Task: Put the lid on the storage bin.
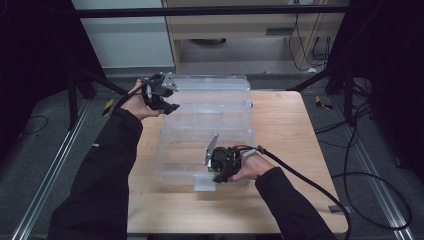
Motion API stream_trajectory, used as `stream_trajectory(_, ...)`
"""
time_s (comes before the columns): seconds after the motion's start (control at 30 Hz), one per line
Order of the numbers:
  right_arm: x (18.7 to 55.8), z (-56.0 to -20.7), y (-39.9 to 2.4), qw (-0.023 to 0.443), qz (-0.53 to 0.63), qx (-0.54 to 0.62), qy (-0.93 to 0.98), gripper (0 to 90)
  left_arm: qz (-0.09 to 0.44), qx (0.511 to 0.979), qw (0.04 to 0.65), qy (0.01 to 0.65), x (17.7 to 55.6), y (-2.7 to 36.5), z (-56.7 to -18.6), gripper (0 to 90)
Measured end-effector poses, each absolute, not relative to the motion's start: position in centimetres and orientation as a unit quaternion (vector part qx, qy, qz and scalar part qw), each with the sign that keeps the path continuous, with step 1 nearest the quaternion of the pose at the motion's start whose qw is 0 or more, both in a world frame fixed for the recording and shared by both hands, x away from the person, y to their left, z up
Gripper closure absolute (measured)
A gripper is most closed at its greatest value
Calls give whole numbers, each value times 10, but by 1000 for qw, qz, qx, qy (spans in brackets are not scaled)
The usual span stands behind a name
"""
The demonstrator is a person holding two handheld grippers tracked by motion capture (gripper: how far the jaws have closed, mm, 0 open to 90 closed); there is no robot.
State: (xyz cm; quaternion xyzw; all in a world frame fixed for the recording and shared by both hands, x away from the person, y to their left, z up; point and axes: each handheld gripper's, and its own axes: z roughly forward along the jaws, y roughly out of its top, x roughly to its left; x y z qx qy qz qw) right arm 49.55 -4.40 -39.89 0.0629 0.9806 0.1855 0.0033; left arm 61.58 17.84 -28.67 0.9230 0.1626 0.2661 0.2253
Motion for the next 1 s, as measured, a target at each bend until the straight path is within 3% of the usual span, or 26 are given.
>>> stream_trajectory(1.0, 494, -399, -44, 8, 186, 59, 981, 698, 250, 952, 146, 97, 625, 152, -311, 682)
